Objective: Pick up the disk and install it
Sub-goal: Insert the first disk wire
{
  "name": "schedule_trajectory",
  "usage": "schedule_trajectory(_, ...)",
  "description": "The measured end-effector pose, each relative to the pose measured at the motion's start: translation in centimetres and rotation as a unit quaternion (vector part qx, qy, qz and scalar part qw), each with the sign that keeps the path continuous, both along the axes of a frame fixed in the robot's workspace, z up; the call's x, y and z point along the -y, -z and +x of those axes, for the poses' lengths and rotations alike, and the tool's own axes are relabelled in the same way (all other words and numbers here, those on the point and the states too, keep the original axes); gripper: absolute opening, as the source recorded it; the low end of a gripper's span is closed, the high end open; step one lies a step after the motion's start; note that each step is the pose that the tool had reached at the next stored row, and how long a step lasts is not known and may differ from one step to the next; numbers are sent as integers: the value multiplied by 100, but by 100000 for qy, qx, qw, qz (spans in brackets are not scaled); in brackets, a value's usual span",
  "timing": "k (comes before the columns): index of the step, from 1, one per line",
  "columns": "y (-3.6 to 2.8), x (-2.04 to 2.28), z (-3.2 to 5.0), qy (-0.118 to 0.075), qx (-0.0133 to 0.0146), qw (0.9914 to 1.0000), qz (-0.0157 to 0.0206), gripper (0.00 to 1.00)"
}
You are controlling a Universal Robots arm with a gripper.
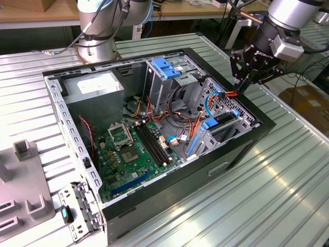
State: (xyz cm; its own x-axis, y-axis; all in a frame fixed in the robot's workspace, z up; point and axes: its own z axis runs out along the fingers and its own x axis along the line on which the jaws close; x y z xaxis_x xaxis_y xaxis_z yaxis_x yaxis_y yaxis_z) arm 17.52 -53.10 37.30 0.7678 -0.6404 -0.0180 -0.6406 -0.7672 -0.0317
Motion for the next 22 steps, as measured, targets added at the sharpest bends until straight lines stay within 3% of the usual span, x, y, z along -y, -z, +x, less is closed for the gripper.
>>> schedule_trajectory(6,20,0,6,-4824,8,99884,-26,25)
schedule_trajectory(10,48,0,13,-7840,193,99692,-54,25)
schedule_trajectory(16,23,0,13,-7932,200,99685,-67,25)
schedule_trajectory(22,55,0,12,-8382,217,99648,-80,25)
